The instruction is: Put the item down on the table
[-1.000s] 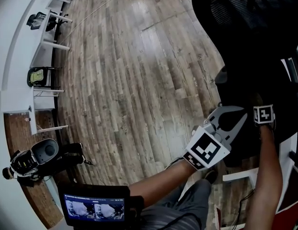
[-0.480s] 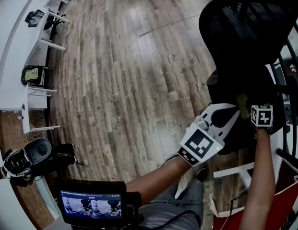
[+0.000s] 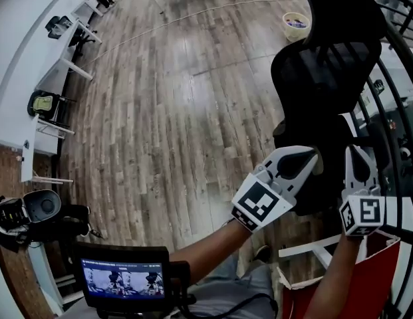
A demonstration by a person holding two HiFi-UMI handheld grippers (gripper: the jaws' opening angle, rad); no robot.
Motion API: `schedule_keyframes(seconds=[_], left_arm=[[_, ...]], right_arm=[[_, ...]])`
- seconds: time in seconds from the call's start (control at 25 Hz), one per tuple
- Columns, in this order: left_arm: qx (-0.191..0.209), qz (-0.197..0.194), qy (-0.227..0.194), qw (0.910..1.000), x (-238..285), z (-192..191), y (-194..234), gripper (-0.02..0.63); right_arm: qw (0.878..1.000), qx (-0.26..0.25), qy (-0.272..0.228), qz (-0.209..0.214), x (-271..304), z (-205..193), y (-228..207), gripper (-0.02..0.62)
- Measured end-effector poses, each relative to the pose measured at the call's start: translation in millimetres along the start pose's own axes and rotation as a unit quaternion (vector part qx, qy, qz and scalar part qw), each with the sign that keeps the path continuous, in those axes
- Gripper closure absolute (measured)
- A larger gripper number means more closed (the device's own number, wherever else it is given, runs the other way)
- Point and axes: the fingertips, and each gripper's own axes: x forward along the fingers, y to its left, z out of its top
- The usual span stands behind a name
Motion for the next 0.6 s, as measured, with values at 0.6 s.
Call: schedule_keyframes(seconds=[0.6], left_arm=[[0.081,0.034,-0.085,0.9926,-85,147,-182,0.604]], right_arm=[[0.98,-0.083,-0.163,0.08,-254,174,72,0.592]])
